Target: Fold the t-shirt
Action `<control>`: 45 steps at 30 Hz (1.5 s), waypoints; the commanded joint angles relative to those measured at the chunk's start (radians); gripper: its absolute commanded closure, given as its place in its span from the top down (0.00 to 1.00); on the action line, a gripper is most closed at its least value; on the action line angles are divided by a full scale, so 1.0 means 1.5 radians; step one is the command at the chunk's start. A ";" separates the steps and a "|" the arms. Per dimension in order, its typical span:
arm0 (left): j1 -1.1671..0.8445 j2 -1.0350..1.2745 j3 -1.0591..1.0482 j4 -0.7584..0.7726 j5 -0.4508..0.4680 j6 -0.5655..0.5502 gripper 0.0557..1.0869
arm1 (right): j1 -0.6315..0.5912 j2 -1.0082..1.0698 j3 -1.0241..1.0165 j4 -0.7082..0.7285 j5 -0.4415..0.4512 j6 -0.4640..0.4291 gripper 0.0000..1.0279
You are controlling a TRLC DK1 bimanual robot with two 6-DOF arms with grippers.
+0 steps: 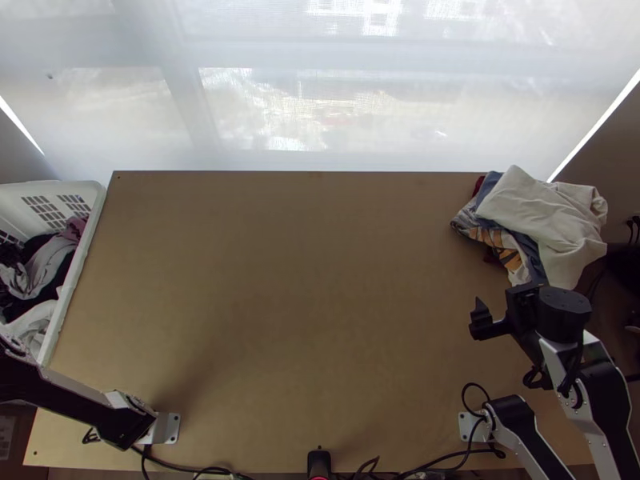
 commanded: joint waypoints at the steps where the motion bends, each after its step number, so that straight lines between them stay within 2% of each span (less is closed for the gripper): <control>1: 0.014 0.182 0.105 0.103 -0.034 0.017 0.95 | 0.003 -0.001 0.015 -0.053 0.008 -0.043 0.96; 4: 0.005 0.237 0.136 0.140 -0.056 0.021 0.95 | 0.003 -0.019 0.017 -0.085 0.022 -0.070 0.96; 17: 0.008 0.448 0.268 0.140 -0.113 -0.045 0.95 | 0.010 -0.014 0.016 -0.148 0.028 -0.069 0.96; 21: 0.008 0.479 0.296 0.176 -0.129 -0.074 0.95 | 0.011 -0.015 0.009 -0.179 0.030 -0.069 0.96; 34: 0.009 0.603 0.450 0.142 -0.162 -0.086 0.94 | 0.019 -0.008 -0.009 -0.187 0.046 -0.062 0.96; 37: 0.013 0.626 0.481 0.134 -0.169 -0.086 0.86 | 0.019 -0.008 -0.009 -0.186 0.046 -0.060 0.96; 40: 0.013 0.645 0.505 0.126 -0.177 -0.083 0.83 | 0.019 -0.008 -0.008 -0.189 0.046 -0.061 0.96; 43: 0.010 0.657 0.515 0.137 -0.180 -0.074 0.72 | 0.019 -0.008 -0.007 -0.191 0.046 -0.061 0.96; 45: 0.008 0.664 0.518 0.146 -0.181 -0.070 0.60 | 0.020 -0.008 -0.006 -0.191 0.046 -0.061 0.96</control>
